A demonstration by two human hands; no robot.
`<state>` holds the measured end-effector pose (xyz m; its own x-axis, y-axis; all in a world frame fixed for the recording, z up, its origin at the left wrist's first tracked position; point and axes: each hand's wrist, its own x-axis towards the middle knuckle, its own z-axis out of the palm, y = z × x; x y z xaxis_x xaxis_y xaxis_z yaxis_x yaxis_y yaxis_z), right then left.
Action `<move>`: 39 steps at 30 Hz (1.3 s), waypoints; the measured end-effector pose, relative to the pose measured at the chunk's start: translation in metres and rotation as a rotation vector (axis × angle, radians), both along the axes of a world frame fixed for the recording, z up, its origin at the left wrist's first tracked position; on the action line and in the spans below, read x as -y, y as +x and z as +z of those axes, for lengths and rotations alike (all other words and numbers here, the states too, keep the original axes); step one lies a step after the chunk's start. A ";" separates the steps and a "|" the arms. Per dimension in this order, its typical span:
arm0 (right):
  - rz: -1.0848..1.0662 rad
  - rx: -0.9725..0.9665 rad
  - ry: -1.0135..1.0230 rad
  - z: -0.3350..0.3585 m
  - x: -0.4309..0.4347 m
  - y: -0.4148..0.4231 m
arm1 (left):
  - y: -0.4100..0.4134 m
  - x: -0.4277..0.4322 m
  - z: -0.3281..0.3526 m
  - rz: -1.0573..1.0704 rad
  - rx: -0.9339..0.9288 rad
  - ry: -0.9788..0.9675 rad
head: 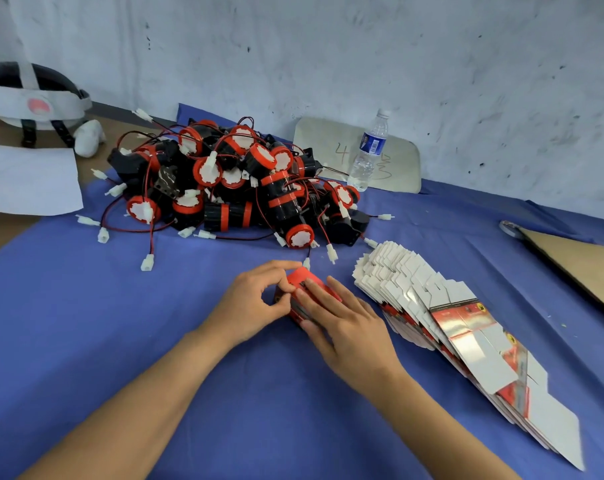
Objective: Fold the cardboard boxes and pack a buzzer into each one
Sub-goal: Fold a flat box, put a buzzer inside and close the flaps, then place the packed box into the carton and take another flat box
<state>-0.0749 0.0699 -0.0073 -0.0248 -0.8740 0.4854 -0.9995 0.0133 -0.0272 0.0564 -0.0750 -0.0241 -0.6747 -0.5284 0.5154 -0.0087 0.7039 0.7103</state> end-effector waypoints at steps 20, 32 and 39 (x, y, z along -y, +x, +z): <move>-0.297 0.941 -0.405 0.001 -0.038 0.026 | -0.014 -0.038 -0.001 -0.321 0.174 0.050; -1.226 0.694 -1.879 0.028 -0.179 -0.026 | -0.015 -0.030 -0.006 -0.282 0.142 0.264; -1.270 0.821 -0.801 0.009 -0.152 -0.055 | -0.013 -0.031 -0.004 -0.277 0.146 0.323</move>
<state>-0.1294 0.2224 0.0020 -0.9070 0.3268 0.2655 -0.0943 0.4568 -0.8845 0.0436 -0.0442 -0.0284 -0.8666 -0.4360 0.2428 0.0322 0.4365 0.8991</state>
